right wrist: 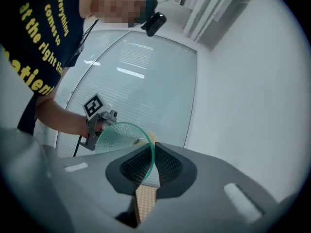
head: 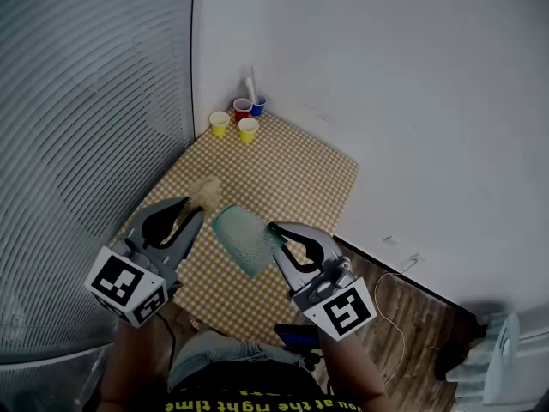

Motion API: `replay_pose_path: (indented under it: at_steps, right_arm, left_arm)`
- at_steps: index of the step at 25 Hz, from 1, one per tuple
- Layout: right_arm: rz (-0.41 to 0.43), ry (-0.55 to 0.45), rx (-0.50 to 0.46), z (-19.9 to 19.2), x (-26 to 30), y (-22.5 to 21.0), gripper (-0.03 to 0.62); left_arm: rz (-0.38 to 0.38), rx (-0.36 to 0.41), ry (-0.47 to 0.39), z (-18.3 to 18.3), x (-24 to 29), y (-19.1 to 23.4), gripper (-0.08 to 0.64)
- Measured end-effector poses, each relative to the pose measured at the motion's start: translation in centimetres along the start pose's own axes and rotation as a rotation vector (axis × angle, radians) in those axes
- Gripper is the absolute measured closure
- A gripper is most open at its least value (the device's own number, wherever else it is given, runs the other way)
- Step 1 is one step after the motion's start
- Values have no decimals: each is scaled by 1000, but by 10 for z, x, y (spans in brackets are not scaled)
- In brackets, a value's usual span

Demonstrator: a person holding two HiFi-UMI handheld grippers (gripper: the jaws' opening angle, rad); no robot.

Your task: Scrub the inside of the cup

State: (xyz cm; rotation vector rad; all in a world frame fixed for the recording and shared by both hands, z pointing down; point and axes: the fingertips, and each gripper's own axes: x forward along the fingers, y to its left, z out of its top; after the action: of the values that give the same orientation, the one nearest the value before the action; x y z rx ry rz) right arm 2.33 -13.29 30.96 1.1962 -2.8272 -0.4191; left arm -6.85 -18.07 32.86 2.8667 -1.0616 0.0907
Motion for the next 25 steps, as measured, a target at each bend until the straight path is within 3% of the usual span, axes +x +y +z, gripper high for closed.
replay_pose_path:
  at_steps: [25]
  right_arm:
    - [-58,-115,487,-18,-14,-40,569]
  left_arm:
    - [-12,25,-20,10,-8,-19,474]
